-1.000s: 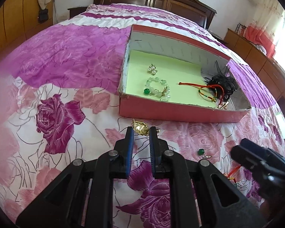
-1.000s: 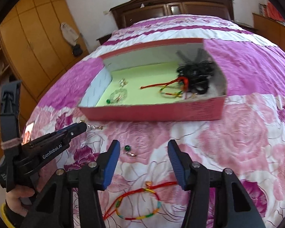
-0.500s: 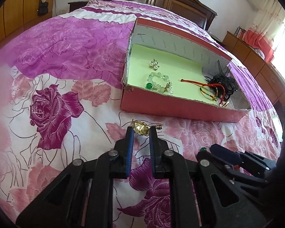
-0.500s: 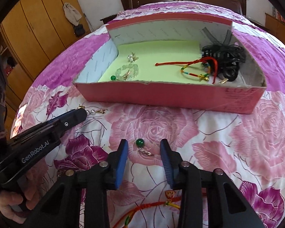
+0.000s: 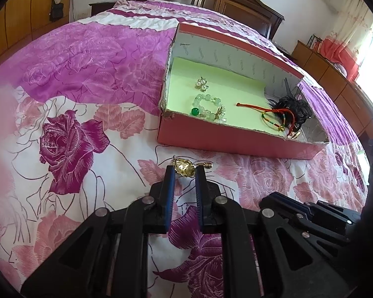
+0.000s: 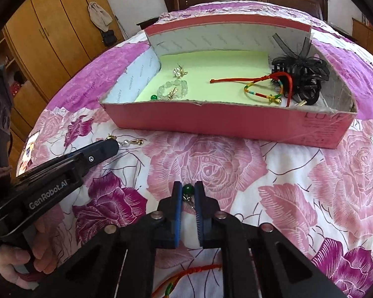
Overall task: Organize jewelry
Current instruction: 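Lower the right gripper onto the green stone earring and close it, then carry the pendant and the earring in both grippers into the box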
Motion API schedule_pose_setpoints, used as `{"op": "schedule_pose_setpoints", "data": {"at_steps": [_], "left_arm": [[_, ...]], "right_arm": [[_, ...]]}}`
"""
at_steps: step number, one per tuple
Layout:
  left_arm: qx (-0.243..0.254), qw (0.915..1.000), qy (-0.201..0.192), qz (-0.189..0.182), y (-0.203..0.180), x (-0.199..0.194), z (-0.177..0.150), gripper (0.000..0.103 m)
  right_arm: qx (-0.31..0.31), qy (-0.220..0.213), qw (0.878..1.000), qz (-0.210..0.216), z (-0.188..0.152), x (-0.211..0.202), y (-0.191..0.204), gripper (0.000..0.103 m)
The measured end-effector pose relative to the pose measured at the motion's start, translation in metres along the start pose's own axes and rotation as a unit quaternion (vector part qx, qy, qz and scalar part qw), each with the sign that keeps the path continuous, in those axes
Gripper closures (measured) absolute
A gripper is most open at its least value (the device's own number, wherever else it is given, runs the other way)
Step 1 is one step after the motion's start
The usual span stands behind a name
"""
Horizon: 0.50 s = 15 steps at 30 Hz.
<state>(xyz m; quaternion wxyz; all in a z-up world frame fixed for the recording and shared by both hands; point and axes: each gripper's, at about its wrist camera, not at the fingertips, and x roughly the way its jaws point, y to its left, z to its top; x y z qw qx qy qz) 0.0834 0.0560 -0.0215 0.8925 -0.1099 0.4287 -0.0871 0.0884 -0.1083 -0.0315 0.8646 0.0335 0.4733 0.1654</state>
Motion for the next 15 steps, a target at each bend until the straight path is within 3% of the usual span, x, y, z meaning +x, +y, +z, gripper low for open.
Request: {"op": "schedule_pose_setpoints", "data": {"at_steps": [15], "left_arm": [[0.038,0.9988,-0.029,-0.004,-0.028,-0.026,0.003,0.095]], "right_arm": [[0.032,-0.055,0.998,0.026,0.0,-0.047,-0.02,0.092]]}}
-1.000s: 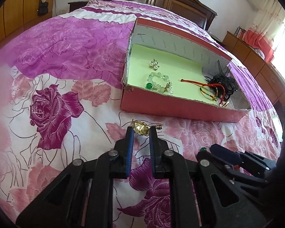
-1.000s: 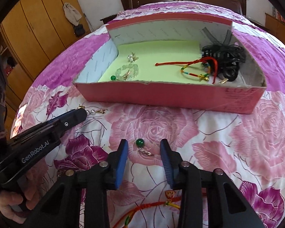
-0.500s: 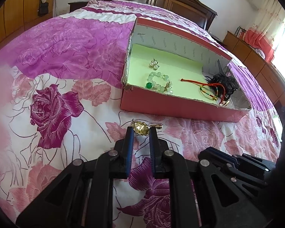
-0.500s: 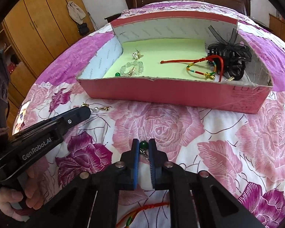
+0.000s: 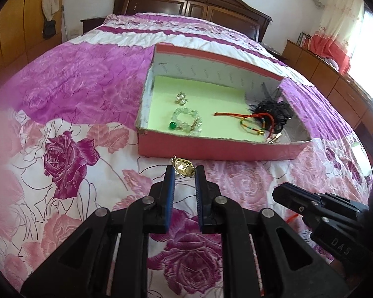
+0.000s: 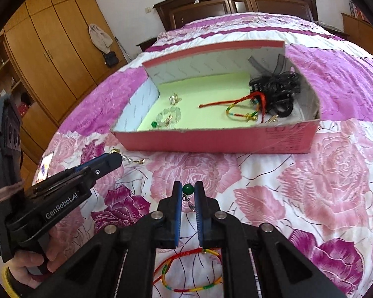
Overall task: Organize jewelry
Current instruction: 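Carry the pendant and the earring in both grippers into the box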
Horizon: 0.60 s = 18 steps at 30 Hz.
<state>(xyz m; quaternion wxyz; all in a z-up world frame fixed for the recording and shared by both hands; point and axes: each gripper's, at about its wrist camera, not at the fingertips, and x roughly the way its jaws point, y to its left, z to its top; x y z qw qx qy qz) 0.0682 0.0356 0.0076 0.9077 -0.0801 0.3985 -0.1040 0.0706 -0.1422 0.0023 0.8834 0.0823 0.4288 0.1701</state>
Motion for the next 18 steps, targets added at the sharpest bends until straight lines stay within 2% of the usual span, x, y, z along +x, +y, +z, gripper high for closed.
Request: {"op": "schedule_pose_setpoints", "data": {"at_steps": [9,18], "left_arm": [[0.015,0.9995,-0.029,-0.008,-0.017,-0.019,0.01,0.095],[0.034,0.9962,-0.08,-0.007,-0.031,-0.039,0.036,0.095]], "right_arm": [[0.007,-0.049,0.999,0.007,0.004,-0.032,-0.008,0.092],[0.001,-0.106,0.994,-0.005,0.019,-0.059,-0.014,0.092]]}}
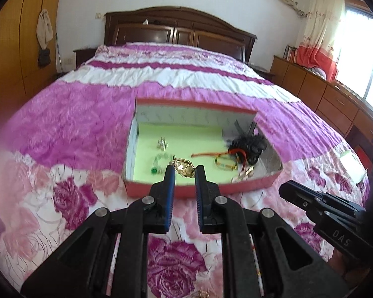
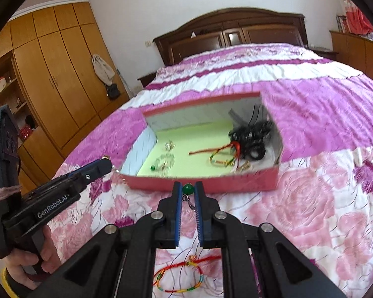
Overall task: Organize jewelry
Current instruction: 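Carry the pendant and the earring in both grippers into the box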
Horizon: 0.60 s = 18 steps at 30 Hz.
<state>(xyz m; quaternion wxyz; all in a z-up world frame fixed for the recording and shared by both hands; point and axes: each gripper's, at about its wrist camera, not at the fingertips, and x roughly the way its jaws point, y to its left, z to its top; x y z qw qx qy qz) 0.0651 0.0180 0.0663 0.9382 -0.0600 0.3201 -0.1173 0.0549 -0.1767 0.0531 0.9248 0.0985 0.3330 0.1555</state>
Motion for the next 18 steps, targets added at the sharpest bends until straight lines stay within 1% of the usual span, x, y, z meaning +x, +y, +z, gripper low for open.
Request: {"op": "schedule_pose_setpoints", "data": {"at_steps": [5,11,18], "left_arm": [[0.008,0.9998,-0.019,0.006,0.0,0.003,0.016,0.095],[0.019,0.9989,-0.039,0.016,0.0,0.014,0.031,0.095],[0.025,0.9983,-0.05,0.019,0.0,0.038,0.043,0.095]], "right_arm": [[-0.012,-0.027,0.999,-0.012,0.015,-0.004,-0.003,0.092],[-0.011,-0.056,0.998,-0.022,0.037,-0.002,-0.012,0.091],[-0.019,-0.081,0.996,-0.04,0.057,0.011,-0.02,0.092]]}}
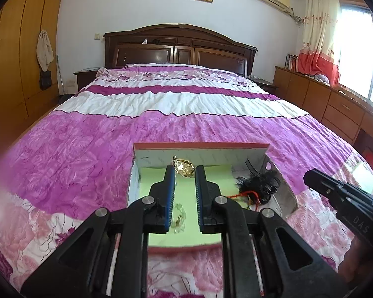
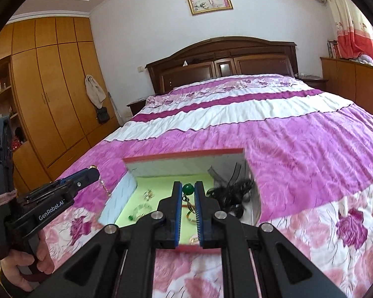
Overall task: Organize jewelry
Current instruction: 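Carry the pendant and the earring in both grippers into the box, then open both grippers inside the box, releasing the pendant and earring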
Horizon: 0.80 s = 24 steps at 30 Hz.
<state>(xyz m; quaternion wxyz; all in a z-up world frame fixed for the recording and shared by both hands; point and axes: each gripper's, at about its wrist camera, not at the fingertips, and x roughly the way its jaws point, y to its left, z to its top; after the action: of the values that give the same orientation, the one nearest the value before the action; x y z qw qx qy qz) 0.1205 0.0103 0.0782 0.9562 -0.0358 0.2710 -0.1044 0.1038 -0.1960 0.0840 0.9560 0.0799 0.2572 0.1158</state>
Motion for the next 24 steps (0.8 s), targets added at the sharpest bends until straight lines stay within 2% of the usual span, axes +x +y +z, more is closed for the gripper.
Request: {"op": "schedule_pose_setpoints", "data": {"at_steps": [8,24], "left_arm": [[0.002,0.9998,0.019,0.005,-0.001,0.031,-0.012,0.095],[-0.013,0.9955,0.093,0.012,0.008,0.077,-0.042,0.095]], "right_arm": [[-0.006,0.007,1.0,-0.014,-0.004,0.031,-0.007,0.092],[0.008,0.077,0.996,-0.038,-0.035,0.081,-0.023,0.091]]}}
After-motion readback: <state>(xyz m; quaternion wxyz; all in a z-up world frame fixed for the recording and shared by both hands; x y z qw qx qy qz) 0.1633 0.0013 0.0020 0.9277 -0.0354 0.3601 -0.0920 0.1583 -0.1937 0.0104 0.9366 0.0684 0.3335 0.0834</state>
